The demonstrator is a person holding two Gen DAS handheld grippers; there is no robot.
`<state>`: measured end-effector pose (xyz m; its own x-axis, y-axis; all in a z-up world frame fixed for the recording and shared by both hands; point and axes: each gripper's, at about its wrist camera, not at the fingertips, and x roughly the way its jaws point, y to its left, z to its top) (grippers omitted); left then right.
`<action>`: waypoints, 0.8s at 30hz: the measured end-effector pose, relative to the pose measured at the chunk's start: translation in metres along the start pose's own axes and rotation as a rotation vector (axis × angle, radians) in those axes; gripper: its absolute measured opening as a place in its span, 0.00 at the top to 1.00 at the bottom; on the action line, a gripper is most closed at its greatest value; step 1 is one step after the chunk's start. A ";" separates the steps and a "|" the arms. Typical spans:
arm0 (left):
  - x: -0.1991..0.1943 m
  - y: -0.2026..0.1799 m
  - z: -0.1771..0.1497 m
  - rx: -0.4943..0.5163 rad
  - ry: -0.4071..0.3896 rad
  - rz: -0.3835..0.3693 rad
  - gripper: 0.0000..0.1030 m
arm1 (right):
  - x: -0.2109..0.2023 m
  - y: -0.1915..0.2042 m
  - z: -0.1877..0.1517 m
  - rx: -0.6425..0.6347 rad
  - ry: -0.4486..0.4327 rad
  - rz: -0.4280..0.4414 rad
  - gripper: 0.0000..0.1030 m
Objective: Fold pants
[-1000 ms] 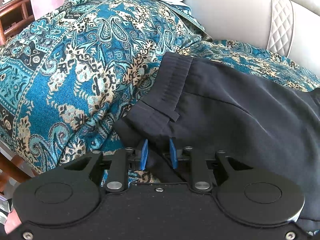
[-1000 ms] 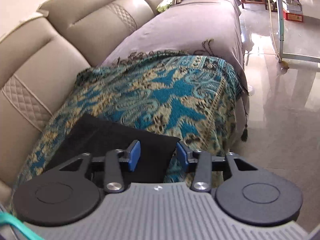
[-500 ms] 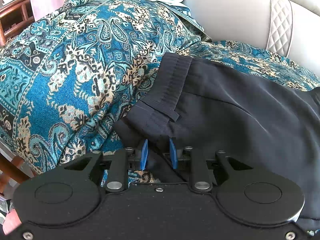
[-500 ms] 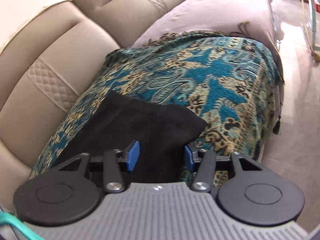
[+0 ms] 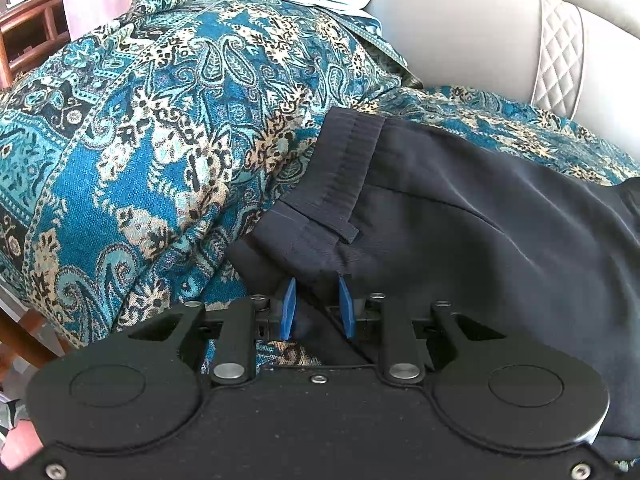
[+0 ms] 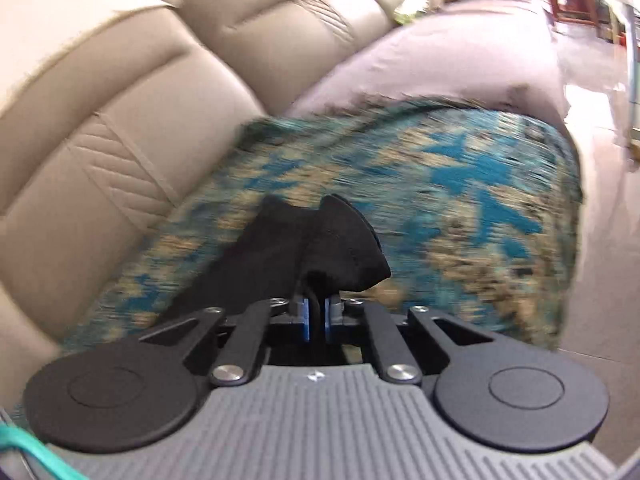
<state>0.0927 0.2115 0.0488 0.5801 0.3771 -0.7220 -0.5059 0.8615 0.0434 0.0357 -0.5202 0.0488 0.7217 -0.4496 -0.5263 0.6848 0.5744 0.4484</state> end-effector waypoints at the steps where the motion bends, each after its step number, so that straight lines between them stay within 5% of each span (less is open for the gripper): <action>1: 0.000 0.000 -0.001 0.000 -0.003 0.000 0.77 | -0.006 0.018 -0.004 -0.030 -0.005 0.044 0.92; 5: 0.000 0.002 -0.002 -0.025 0.009 0.000 0.77 | -0.031 0.111 -0.052 -0.255 0.029 0.222 0.92; 10: 0.000 0.008 -0.003 -0.054 0.007 -0.030 0.77 | -0.079 0.216 -0.177 -0.553 0.226 0.528 0.92; 14: 0.000 0.011 -0.004 -0.060 0.003 -0.045 0.77 | -0.111 0.249 -0.261 -0.729 0.344 0.659 0.91; 17: 0.000 0.012 -0.006 -0.060 -0.005 -0.053 0.77 | -0.137 0.256 -0.297 -0.868 0.289 0.682 0.90; 21: -0.001 0.014 -0.008 -0.068 -0.019 -0.065 0.76 | -0.161 0.260 -0.318 -1.070 0.199 0.687 0.47; 24: -0.001 0.013 -0.010 -0.056 -0.030 -0.067 0.75 | -0.176 0.257 -0.323 -1.147 0.202 0.738 0.40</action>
<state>0.0789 0.2188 0.0436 0.6319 0.3300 -0.7013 -0.4999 0.8650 -0.0434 0.0523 -0.0725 0.0238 0.7834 0.2523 -0.5680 -0.3834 0.9155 -0.1222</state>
